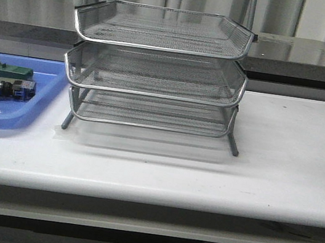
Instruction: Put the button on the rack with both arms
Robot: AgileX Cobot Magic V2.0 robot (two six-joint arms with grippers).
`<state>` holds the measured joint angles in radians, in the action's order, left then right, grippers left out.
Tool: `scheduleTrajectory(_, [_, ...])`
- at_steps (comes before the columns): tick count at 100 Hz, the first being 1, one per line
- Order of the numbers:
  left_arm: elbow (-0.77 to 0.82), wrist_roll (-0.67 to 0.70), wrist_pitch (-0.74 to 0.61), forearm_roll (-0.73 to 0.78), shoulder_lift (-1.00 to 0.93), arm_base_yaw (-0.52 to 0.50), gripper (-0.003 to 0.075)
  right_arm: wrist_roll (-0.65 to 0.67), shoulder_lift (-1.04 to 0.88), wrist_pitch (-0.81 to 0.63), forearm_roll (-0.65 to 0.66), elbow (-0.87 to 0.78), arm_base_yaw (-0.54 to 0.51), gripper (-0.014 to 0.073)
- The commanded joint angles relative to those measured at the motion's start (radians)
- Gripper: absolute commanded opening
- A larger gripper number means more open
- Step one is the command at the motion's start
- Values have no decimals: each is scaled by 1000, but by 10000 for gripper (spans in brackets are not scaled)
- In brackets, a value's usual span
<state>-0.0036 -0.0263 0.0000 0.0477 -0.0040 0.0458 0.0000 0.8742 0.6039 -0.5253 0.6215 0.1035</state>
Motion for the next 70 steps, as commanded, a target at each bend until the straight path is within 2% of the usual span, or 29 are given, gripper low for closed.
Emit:
scheduleTrajectory(1, [57,8,-78,-10,-33,-3,-21,-46,40,-82,-97,36,-3,24])
scheduleTrajectory(21, [57,8,-78,-10,-33,-3,-21,-143,111,-128,-233,36,-3,252])
scheduleTrajectory(31, [57,8,-78,-10,-33,-3,-21,-188,143,-159,-294,36,-3,321])
scheduleTrajectory(52, [57,8,-78,-10,-33,-3,-21,-323,252,-180,-482,40,-2,330])
scheduleTrajectory(70, [57,8,-78,-10,-33,-3,-21,-587,369,-171,-798,40,-2,330])
